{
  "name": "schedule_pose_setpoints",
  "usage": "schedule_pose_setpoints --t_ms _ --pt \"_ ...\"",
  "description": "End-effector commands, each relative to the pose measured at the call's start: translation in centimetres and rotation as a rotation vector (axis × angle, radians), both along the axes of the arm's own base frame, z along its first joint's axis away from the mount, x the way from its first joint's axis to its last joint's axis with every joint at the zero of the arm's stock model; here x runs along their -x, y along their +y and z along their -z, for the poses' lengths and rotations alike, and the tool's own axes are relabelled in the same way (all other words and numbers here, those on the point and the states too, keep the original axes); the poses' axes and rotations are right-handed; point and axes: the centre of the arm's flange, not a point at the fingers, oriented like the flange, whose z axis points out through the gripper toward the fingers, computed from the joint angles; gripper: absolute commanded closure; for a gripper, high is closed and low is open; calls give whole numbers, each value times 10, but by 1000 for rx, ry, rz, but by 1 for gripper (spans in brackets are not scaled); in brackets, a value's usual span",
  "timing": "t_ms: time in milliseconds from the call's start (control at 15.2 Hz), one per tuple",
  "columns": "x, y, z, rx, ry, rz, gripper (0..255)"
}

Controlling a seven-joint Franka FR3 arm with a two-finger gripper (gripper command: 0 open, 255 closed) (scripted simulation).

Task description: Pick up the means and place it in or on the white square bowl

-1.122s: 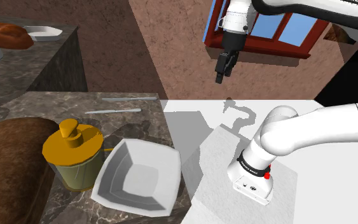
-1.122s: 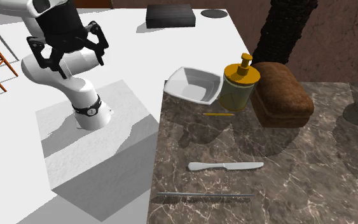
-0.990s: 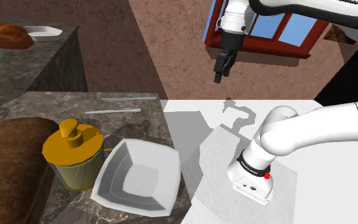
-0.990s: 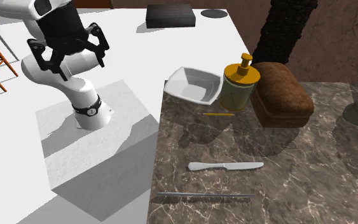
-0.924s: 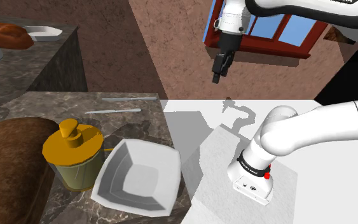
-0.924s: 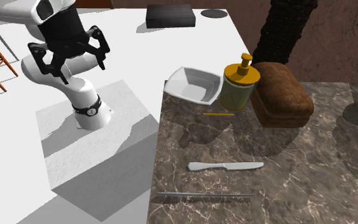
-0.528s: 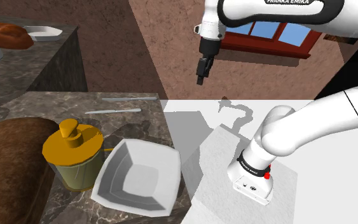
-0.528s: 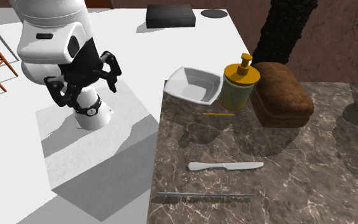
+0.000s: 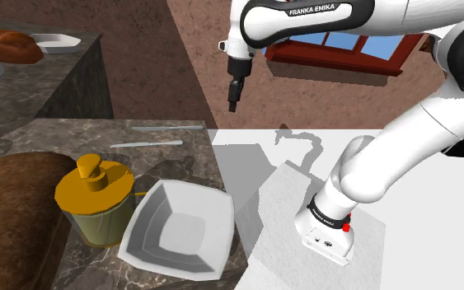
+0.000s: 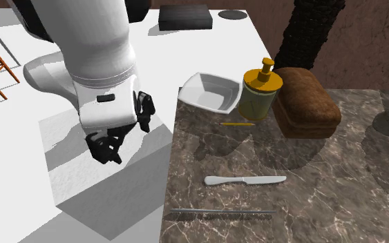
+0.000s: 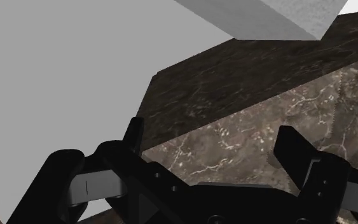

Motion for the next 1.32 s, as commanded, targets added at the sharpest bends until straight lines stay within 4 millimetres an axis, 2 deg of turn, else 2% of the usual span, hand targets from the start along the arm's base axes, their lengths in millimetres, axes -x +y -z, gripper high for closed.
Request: schedule_pose_setpoints --t_ms 0,462,990,1254 --pt "-22 7 13 -1 -5 -57 0" --pt "-95 41 53 -5 -19 -246 0" --pt "-170 96 98 -10 -35 -464 0" --pt "-174 100 117 -10 -37 -480 0"
